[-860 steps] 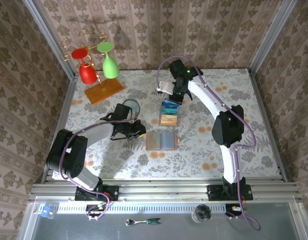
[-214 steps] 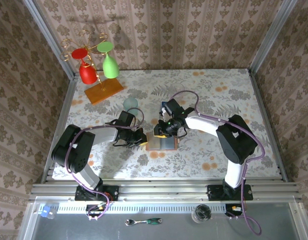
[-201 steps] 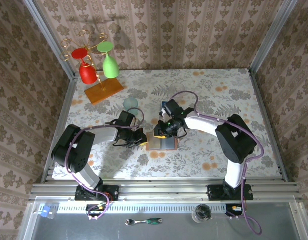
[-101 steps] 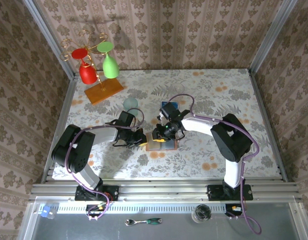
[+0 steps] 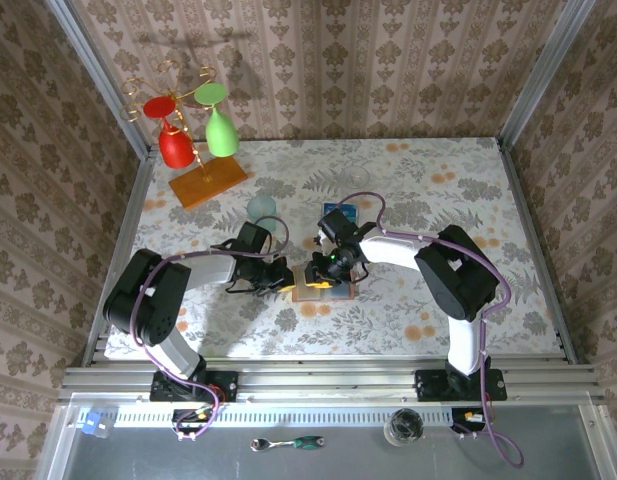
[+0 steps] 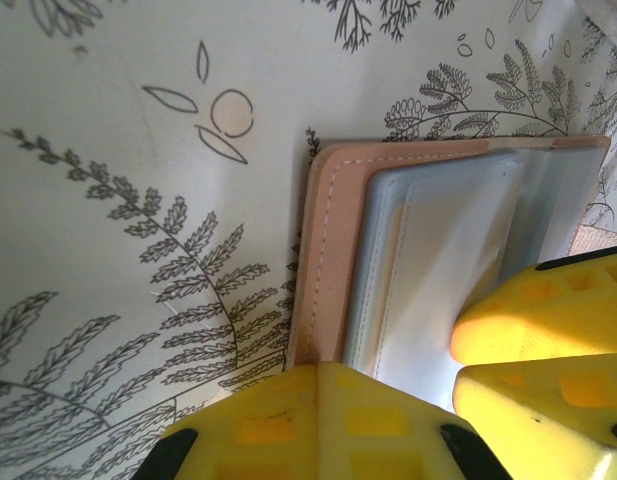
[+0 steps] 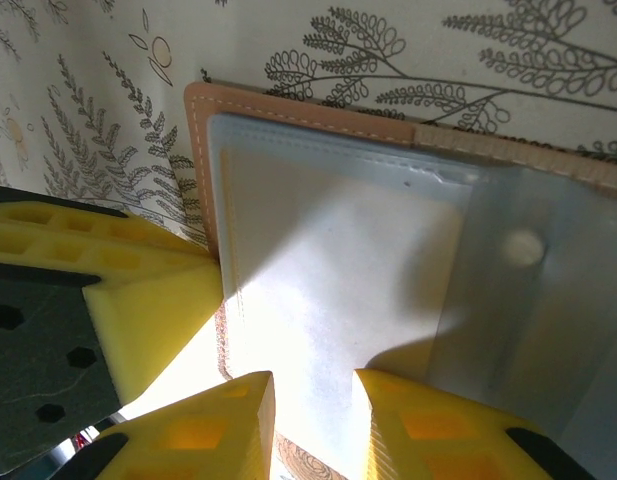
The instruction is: Take the credit cards out of the card holder
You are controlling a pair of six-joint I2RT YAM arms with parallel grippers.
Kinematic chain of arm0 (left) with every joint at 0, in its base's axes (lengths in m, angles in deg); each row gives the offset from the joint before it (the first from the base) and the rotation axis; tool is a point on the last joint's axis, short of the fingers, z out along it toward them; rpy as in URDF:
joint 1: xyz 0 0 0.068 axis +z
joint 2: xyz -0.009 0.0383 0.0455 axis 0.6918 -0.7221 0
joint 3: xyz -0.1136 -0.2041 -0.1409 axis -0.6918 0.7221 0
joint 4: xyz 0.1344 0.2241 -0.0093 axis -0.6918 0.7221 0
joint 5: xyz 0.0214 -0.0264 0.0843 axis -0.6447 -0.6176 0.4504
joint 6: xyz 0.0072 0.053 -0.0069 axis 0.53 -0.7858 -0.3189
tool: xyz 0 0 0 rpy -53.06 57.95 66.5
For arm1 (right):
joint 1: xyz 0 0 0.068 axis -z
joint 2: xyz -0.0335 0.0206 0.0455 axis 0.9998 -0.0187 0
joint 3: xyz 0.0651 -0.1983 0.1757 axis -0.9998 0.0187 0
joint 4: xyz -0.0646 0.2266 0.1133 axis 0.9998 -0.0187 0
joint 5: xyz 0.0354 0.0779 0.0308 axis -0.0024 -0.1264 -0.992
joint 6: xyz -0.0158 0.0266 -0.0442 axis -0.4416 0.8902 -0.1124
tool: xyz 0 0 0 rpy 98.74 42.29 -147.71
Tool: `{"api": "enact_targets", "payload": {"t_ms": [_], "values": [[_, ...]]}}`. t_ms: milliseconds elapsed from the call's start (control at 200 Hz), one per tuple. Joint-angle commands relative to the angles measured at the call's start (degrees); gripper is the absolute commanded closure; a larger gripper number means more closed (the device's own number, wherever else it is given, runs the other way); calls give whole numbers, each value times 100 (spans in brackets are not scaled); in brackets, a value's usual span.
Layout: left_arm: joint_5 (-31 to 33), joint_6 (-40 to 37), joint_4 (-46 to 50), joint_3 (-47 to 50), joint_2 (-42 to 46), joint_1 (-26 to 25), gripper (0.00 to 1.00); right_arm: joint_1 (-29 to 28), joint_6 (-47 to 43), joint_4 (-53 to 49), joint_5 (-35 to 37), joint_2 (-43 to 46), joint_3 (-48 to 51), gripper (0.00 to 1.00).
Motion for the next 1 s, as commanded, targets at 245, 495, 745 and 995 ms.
{"api": "enact_targets", "payload": {"t_ms": [245, 495, 745, 995], "values": [[85, -201, 265, -55, -108, 98, 100, -55, -143, -656, 675, 168, -23, 72], [81, -321, 392, -197, -183, 124, 100, -40, -50, -512, 764, 301, 128, 72], [64, -336, 429, -241, -216, 141, 100, 75, 227, 12, 489, 394, 455, 72], [45, -297, 499, -352, -63, 141, 100, 202, 517, 536, 279, 544, 792, 73]]}}
